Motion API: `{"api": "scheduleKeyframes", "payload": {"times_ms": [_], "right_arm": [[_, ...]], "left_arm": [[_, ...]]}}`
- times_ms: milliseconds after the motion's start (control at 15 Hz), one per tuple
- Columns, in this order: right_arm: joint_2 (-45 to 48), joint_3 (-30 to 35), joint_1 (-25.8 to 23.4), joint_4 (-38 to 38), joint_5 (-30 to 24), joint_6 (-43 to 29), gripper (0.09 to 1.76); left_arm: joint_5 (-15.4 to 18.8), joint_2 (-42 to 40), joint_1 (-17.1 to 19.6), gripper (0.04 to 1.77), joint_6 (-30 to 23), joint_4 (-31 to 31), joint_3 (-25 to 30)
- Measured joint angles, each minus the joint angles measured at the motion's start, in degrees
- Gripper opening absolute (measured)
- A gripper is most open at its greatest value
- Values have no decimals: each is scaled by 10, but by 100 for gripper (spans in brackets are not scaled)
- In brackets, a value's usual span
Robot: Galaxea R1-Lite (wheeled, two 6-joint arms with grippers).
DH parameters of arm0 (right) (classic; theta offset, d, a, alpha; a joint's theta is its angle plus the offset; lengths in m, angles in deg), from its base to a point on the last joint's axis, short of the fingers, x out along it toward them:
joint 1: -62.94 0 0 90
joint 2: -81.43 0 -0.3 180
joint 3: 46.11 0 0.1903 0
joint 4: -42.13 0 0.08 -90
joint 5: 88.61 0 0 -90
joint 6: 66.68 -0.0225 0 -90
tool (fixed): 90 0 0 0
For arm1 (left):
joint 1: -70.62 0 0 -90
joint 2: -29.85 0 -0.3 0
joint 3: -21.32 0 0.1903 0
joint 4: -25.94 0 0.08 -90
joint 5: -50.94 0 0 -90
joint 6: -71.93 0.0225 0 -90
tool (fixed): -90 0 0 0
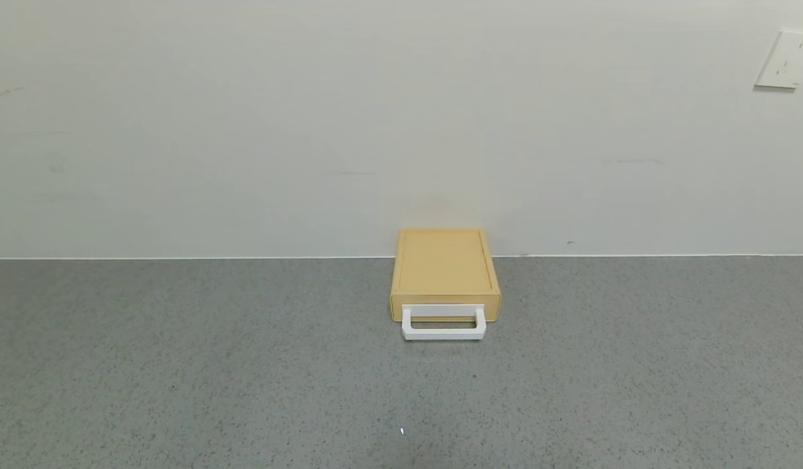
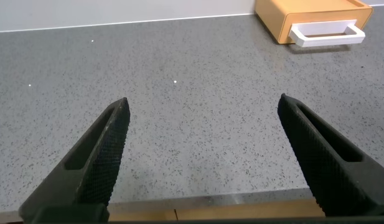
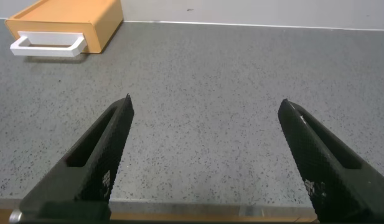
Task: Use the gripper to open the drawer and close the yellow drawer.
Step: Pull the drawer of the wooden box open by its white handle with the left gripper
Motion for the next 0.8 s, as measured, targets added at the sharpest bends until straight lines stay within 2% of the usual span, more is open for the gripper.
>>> {"api": "scheduleKeyframes", "payload": {"times_ms": [467,800], "right_arm": [[0,0,-1,1,0,1,171],[0,0,-1,1,0,1,171]], "left_arm": [[0,0,0,172,-1,0,0],[7,0,0,172,24,5,-9]]}}
